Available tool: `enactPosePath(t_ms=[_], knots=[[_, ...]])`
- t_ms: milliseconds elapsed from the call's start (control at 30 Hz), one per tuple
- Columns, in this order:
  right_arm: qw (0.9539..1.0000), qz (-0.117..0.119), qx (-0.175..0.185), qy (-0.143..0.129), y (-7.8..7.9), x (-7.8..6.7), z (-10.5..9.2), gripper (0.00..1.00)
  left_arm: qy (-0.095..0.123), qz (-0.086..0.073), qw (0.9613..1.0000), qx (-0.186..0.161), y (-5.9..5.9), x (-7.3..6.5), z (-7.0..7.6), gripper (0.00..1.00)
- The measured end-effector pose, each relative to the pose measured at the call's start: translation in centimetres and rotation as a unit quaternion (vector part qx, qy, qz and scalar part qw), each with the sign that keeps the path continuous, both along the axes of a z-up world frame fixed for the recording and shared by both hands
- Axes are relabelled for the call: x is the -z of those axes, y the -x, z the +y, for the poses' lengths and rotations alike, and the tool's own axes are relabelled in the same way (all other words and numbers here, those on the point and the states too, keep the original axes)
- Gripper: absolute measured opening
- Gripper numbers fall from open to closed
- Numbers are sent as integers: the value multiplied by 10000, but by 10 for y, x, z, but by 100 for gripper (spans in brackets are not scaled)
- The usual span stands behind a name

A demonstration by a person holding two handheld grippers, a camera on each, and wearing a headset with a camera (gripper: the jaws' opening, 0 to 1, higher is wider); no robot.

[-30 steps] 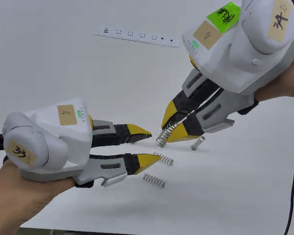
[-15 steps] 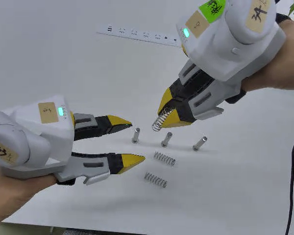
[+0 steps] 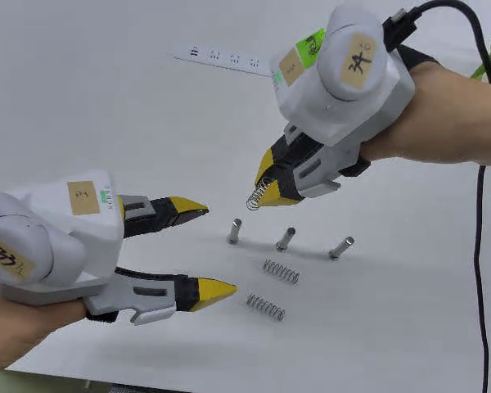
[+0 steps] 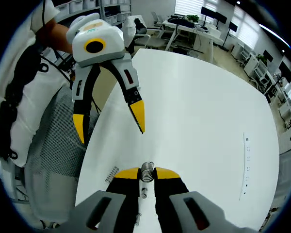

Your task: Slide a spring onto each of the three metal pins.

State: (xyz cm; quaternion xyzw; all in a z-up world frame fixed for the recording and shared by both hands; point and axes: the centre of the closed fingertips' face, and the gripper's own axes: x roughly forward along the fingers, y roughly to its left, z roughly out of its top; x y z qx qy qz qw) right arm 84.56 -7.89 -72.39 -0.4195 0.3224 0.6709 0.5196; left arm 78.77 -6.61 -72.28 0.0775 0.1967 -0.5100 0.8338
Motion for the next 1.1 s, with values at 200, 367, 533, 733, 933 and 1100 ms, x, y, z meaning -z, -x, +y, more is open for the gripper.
enactPosePath(t_ms=[200, 367, 533, 733, 933, 1100], knots=[[9999, 44, 65, 70, -5, 18, 4, 12, 10, 38, 10000, -25, 1, 2, 2, 66], [9998, 98, 89, 115, -6, 28, 7, 12, 97, 66, 9999, -41, 0, 1, 1, 72], [9997, 120, 92, 188, -9, 37, 7, 12, 203, 117, 9997, -83, -2, 4, 2, 81], [9995, 143, 74, 265, -10, 45, 8, 12, 280, 143, 9995, -104, -2, 5, 2, 88], [9992, 197, 56, 336, -9, 50, 8, 12, 359, 178, 9991, -154, -2, 5, 1, 91], [9991, 189, 16, 388, -9, 55, 9, 12, 385, 209, 9989, -165, -2, 5, 0, 92]])
